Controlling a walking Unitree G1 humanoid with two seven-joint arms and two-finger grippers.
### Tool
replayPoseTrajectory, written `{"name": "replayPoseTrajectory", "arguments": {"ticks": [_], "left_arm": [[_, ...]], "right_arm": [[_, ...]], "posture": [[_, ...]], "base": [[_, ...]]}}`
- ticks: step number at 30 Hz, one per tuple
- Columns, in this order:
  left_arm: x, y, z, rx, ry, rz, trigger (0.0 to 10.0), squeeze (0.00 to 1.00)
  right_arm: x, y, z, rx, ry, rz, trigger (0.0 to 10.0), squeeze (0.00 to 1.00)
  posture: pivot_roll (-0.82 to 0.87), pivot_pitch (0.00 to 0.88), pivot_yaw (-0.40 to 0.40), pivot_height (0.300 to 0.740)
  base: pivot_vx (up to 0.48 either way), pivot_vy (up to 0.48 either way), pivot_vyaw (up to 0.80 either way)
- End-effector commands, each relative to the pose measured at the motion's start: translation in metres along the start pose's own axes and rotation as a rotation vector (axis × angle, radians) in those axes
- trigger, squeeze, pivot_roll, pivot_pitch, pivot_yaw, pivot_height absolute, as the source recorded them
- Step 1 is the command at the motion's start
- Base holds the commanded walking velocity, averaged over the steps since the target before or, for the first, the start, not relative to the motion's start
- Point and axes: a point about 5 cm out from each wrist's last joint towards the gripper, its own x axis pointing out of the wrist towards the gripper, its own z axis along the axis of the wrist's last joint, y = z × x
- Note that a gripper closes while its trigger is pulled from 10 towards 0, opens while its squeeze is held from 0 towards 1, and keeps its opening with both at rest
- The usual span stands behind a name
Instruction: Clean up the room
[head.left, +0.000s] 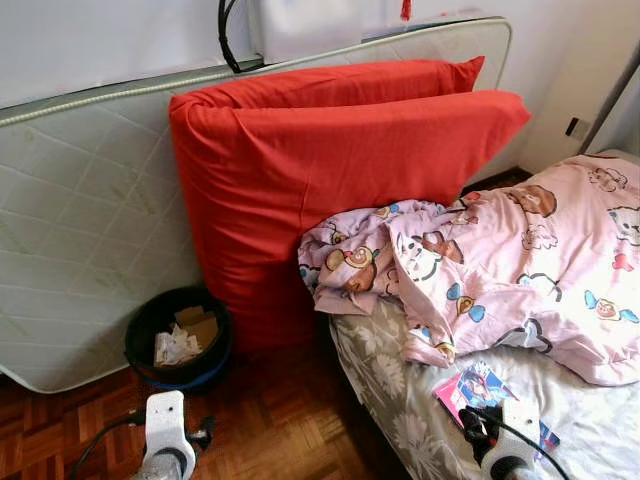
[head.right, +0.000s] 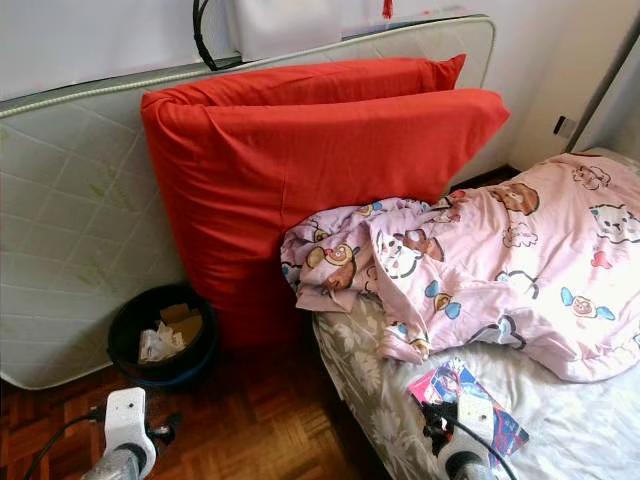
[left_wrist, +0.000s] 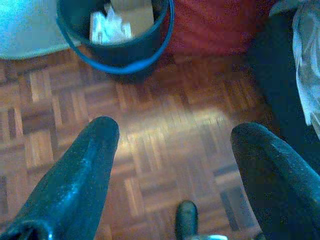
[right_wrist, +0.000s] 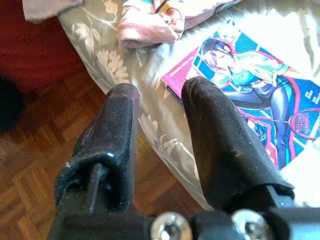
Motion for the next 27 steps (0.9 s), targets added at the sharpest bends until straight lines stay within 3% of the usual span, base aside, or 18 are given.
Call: {"name": "replayPoseTrajectory", "arguments": {"ticks": [1, 21, 27], "left_arm": [[0.0000, 0.0024, 0.0023, 0.013, -0.016, 0.006, 10.0, 0.00], [-0.0038, 0.0013, -0.0032, -0.020, -0.039, -0.010, 10.0, 0.00], [-0.0050, 0.0027, -0.0051, -0.044, -0.042, -0.005, 10.0, 0.00]], "right_arm": [[-0.0014, -0.0008, -0.0008, 0.011, -0.013, -0.007, 10.0, 0.00], [-0.0068, -0.0036, -0.0035, -0.026, -0.037, 0.023, 10.0, 0.00], [-0.0082, -0.0033, -0.0053, -0.034, -0.037, 0.031, 10.0, 0.00]], "posture": [[-0.06, 0.000, -0.012, 0.740], [-0.07, 0.000, -0.020, 0.740], [-0.07, 0.000, -0.016, 0.740]], "base": [[0.000, 0.000, -0.75], [0.000, 0.000, -0.73], [0.000, -0.307, -0.73]]}}
